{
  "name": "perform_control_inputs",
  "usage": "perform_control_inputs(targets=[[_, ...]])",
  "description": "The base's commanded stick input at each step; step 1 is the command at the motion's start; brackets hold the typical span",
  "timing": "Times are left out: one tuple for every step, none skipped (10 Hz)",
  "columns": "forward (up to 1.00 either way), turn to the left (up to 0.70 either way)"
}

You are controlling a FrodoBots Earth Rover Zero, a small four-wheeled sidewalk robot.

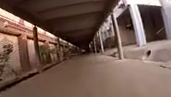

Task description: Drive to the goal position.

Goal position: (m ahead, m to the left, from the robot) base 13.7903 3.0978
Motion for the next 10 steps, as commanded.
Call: perform_control_inputs(targets=[[0.70,0.00],[0.70,0.00],[0.70,0.00],[0.70,0.00],[0.70,0.00],[0.70,0.00],[0.70,0.00],[0.70,0.00],[0.70,0.00],[0.70,0.00]])
